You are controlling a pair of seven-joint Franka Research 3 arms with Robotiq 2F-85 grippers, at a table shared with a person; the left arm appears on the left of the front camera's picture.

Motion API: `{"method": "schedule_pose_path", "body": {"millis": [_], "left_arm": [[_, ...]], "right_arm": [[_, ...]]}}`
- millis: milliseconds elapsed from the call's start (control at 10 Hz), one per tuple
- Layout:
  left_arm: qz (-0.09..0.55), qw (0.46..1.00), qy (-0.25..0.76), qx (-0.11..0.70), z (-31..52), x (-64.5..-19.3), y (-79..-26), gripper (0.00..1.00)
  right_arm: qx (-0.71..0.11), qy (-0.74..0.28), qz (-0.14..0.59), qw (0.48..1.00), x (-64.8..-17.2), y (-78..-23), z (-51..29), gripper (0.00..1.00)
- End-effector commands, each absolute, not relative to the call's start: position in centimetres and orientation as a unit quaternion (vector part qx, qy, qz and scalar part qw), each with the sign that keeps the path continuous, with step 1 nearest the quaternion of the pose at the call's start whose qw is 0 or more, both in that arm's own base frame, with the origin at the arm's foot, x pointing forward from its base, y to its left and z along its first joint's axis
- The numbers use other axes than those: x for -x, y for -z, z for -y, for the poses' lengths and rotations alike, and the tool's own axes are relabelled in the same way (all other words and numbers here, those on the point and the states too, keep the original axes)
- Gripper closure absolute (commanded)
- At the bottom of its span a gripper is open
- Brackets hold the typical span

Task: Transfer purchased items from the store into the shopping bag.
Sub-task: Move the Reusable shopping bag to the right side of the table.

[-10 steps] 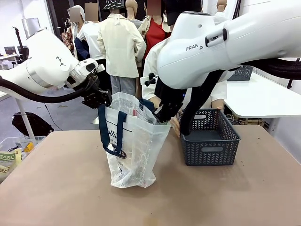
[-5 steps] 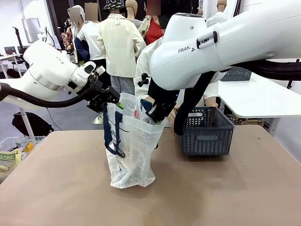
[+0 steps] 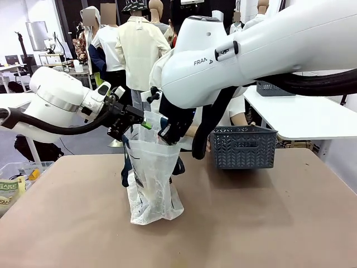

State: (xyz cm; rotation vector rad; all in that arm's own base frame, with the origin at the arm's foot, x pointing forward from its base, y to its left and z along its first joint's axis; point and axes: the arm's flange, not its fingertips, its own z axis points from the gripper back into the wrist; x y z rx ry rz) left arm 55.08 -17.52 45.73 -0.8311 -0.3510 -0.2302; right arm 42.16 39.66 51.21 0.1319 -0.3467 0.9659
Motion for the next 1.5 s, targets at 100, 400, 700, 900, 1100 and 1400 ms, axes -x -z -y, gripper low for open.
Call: {"method": "schedule_pose_path", "body": {"millis": [100, 400, 700, 900, 1100, 1400], "left_arm": [[0.179, 0.864, 0.139, 0.449, 17.0, -54.8, -45.1, 0.00], [0.173, 0.816, 0.169, 0.525, 17.2, -54.8, -43.4, 0.00], [0.168, 0.819, 0.180, 0.518, 17.6, -54.7, -43.4, 0.00], [0.175, 0.819, 0.189, 0.512, 17.6, -54.2, -43.8, 0.00], [0.178, 0.818, 0.202, 0.509, 17.6, -53.9, -43.7, 0.00], [0.173, 0.838, 0.220, 0.468, 18.0, -53.7, -43.6, 0.00]], "right_arm": [[-0.068, -0.510, 0.178, 0.838, -42.7, -50.3, -41.9, 1.00], [-0.074, -0.523, 0.174, 0.831, -43.2, -49.7, -43.2, 1.00], [-0.077, -0.527, 0.175, 0.828, -43.2, -50.0, -44.4, 1.00], [-0.069, -0.533, 0.166, 0.827, -43.3, -49.6, -45.6, 1.00], [-0.062, -0.543, 0.157, 0.823, -43.5, -49.2, -46.8, 1.00], [-0.059, -0.555, 0.155, 0.815, -43.4, -49.2, -48.2, 1.00]]}}
